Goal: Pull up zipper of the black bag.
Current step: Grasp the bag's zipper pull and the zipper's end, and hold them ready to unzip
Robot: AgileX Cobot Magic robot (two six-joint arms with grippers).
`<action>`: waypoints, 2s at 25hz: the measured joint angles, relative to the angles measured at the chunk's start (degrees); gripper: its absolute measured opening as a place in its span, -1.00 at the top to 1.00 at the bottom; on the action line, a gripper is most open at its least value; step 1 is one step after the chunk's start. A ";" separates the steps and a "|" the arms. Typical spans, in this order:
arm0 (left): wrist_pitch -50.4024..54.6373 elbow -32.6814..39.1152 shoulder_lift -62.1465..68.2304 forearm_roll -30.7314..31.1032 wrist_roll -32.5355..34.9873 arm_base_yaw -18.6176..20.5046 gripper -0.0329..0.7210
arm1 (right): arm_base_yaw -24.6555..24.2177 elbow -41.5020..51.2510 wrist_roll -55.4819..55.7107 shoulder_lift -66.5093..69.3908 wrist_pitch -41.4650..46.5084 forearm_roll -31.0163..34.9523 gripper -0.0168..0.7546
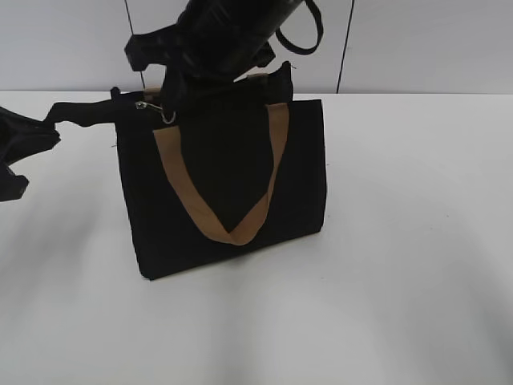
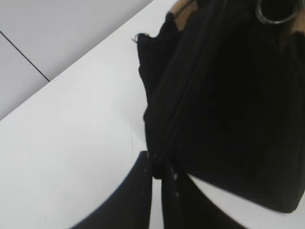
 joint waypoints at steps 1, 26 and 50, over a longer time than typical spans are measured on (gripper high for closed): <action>-0.76 0.00 0.00 -0.05 0.00 0.00 0.86 | -0.15 0.00 -0.05 -0.31 0.11 0.12 1.00; -6.32 0.24 -0.01 -0.74 -0.10 -0.12 0.86 | -11.16 0.00 -2.78 -2.55 3.64 -3.89 1.00; -3.24 0.29 -0.07 -5.62 -0.15 -0.08 -0.24 | -16.78 0.00 -7.94 -5.75 8.55 -7.25 -0.24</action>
